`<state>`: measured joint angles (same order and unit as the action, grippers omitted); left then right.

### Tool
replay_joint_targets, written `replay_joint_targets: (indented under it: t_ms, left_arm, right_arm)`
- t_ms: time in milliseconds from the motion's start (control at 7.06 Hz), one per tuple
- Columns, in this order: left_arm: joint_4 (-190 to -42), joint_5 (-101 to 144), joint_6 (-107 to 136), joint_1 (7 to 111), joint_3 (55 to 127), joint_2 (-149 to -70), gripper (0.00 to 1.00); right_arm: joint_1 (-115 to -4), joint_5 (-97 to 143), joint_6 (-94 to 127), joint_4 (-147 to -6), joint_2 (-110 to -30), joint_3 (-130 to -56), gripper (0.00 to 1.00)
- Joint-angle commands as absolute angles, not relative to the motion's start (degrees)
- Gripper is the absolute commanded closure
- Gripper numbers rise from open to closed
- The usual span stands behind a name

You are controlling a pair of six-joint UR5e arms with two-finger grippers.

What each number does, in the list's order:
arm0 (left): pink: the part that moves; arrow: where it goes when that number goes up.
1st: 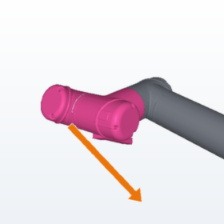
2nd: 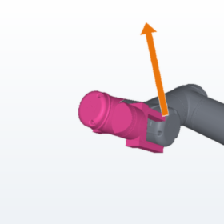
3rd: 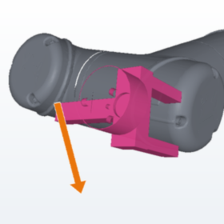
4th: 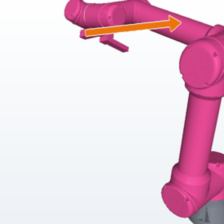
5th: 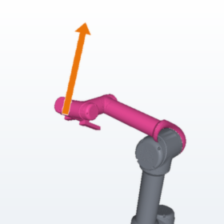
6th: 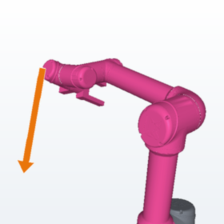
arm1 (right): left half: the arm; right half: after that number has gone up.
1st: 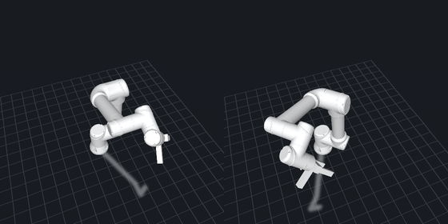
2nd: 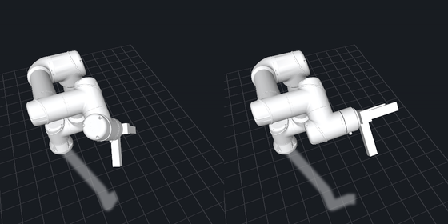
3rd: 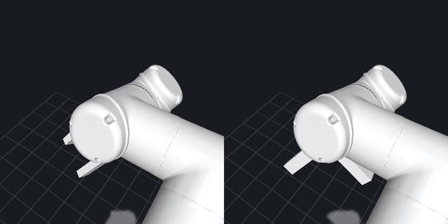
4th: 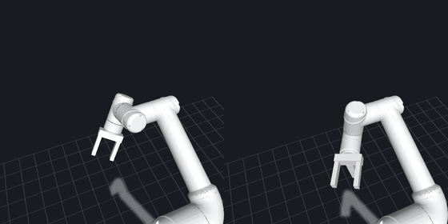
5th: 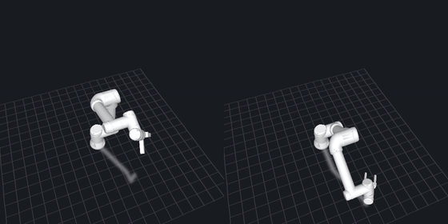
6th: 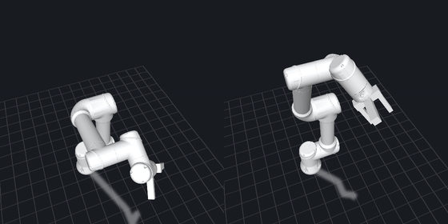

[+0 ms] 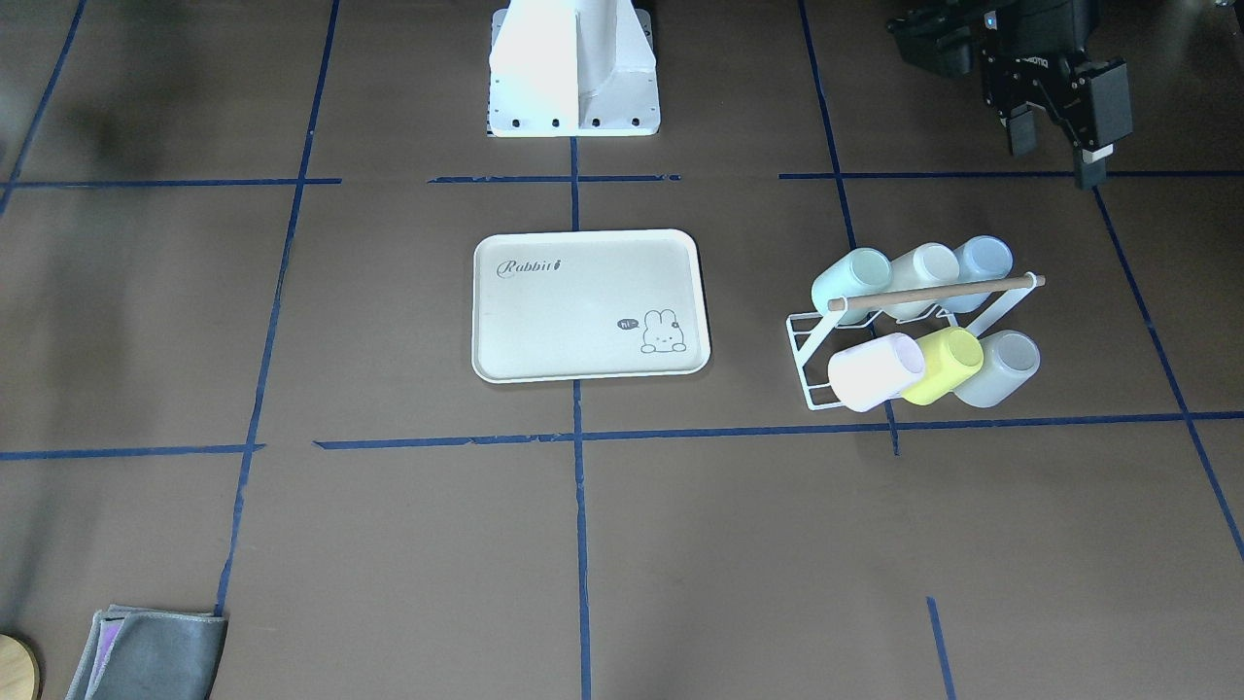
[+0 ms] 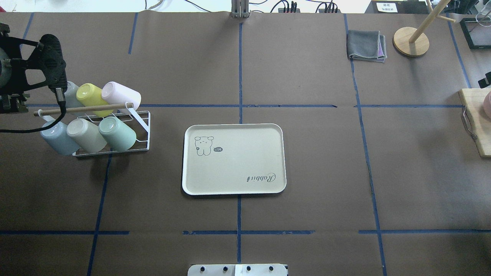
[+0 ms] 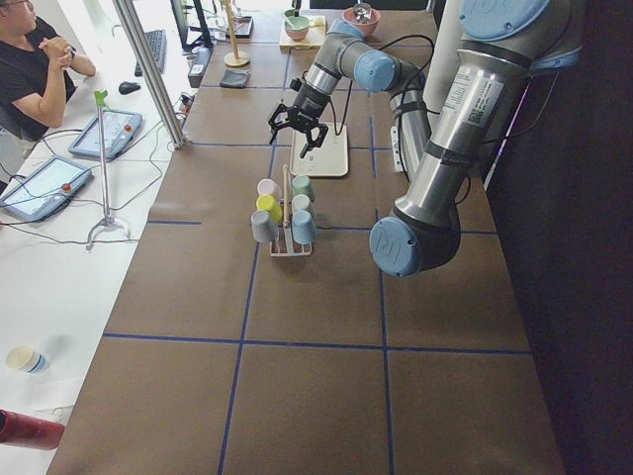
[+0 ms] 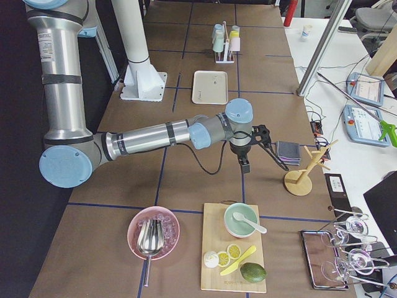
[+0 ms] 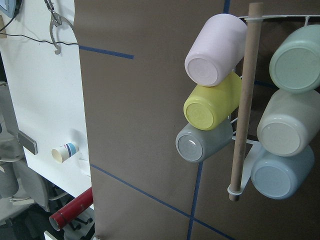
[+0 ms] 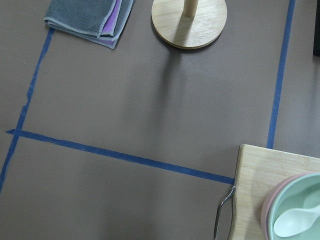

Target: Pick up and place green cup on tray

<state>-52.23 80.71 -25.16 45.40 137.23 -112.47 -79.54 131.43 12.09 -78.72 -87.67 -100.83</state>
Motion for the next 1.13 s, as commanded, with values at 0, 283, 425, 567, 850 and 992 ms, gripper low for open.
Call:
replay_joint_targets:
  t_ms: [0, 283, 425, 567, 850, 992]
  left_arm:
    - [-52.1, 79.8, -31.0, 45.4, 138.0, -112.3, 0.0]
    - [-51.9, 75.7, -40.6, 45.2, 139.2, -112.0, 0.0]
    - [-51.9, 73.4, -45.2, 44.7, 139.1, -112.1, 0.0]
    - [-52.0, 71.6, -48.0, 43.3, 138.7, -112.1, 0.0]
    - [-52.3, 60.6, -47.9, 34.5, 137.1, -112.6, 0.0]
    - [-52.3, 53.9, -47.8, 29.9, 137.1, -112.8, 0.0]
  right_arm:
    - [-79.8, 131.0, 12.2, -78.2, -88.9, -100.9, 0.0]
    - [-79.8, 131.1, 12.6, -78.2, -89.3, -100.8, 0.0]
    - [-79.8, 131.1, 12.2, -78.1, -88.9, -101.1, 0.0]
    - [-79.7, 131.2, 12.2, -77.3, -88.2, -101.1, 0.0]
    - [-79.6, 131.0, 12.1, -69.3, -88.2, -98.1, 0.0]
    - [-79.6, 130.9, 12.2, -67.5, -88.3, -96.4, 0.0]
